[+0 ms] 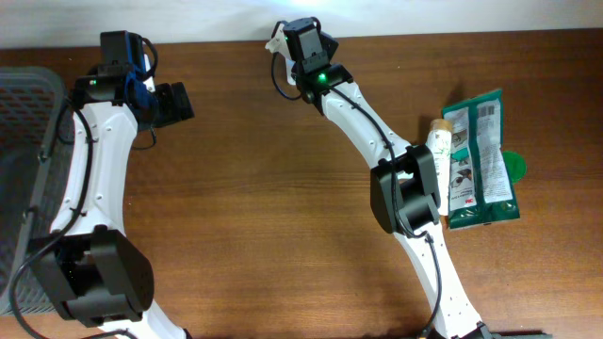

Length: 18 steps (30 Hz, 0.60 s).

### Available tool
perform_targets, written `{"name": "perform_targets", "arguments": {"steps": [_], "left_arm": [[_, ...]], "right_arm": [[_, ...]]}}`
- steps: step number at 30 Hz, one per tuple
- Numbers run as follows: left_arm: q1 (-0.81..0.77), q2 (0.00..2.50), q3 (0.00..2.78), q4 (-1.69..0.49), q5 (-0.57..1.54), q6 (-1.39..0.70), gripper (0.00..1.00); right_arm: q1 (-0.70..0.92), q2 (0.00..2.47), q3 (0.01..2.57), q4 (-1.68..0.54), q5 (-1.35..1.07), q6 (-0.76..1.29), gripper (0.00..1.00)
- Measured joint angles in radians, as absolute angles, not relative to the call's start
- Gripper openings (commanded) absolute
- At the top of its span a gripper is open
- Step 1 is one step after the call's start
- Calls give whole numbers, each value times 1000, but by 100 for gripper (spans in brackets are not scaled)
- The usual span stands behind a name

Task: Scan the item barcode
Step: 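Hold the Kleenex pack with the right gripper against the scanner, then place the Kleenex pack among the items at right and open the gripper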

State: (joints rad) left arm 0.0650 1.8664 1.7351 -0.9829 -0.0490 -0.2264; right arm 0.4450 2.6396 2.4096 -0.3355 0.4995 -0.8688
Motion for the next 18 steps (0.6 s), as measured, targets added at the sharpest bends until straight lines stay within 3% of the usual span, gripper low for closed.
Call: {"name": "perform_targets", "arguments": {"steps": [10, 15, 18], "left_arm": [[65, 1866, 1735, -983, -49, -226, 99], [65, 1866, 1735, -983, -49, -226, 99], [65, 1866, 1735, -981, -49, -226, 99]], "right_arm": [[449, 2640, 2410, -317, 516, -888, 4], [451, 2629, 2410, -362, 515, -770, 4], [452, 2553, 2407, -508, 472, -666, 4]]}}
